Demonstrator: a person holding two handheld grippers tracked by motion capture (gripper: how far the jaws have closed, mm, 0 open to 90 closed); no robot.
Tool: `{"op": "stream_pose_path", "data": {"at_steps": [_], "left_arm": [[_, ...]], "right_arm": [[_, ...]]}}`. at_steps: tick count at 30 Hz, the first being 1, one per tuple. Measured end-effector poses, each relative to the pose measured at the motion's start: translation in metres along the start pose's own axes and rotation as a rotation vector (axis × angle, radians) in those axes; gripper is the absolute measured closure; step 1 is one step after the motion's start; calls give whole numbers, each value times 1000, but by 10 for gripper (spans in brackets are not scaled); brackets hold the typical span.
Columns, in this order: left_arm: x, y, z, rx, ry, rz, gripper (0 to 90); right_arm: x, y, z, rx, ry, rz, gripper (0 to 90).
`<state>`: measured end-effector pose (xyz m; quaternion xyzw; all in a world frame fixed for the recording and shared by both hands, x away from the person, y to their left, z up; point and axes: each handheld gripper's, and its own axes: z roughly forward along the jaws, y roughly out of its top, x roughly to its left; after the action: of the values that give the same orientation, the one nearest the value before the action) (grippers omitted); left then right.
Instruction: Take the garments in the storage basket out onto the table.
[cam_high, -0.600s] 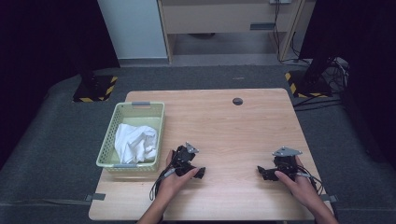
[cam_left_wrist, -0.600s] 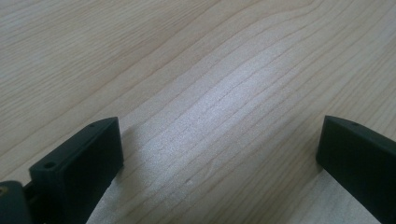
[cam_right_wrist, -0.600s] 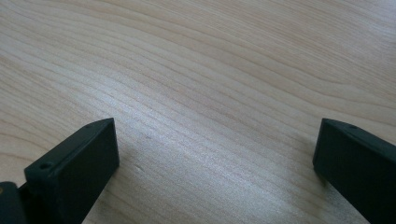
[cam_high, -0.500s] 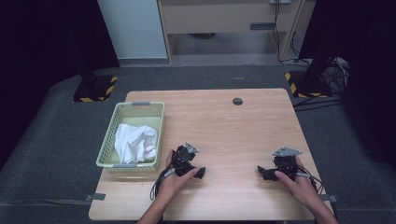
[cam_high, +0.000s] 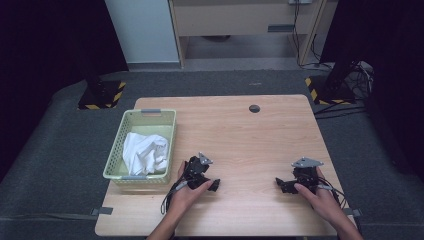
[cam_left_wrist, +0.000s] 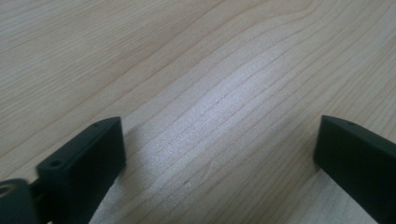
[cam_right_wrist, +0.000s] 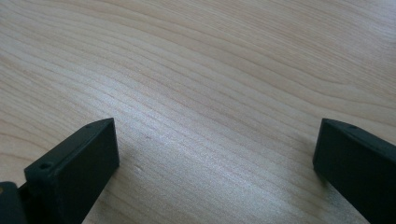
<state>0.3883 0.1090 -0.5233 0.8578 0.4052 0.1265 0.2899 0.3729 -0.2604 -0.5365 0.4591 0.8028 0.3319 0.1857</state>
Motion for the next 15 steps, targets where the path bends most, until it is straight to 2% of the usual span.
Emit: {"op": "stream_pose_path", "data": {"at_steps": [8, 15], "left_arm": [[-7, 4, -5, -21, -8, 26, 46], [-11, 10, -14, -75, 5, 39, 61]], "right_arm": [[0, 0, 0, 0, 2, 0, 4], [0, 0, 0, -1, 4, -3, 4]]}}
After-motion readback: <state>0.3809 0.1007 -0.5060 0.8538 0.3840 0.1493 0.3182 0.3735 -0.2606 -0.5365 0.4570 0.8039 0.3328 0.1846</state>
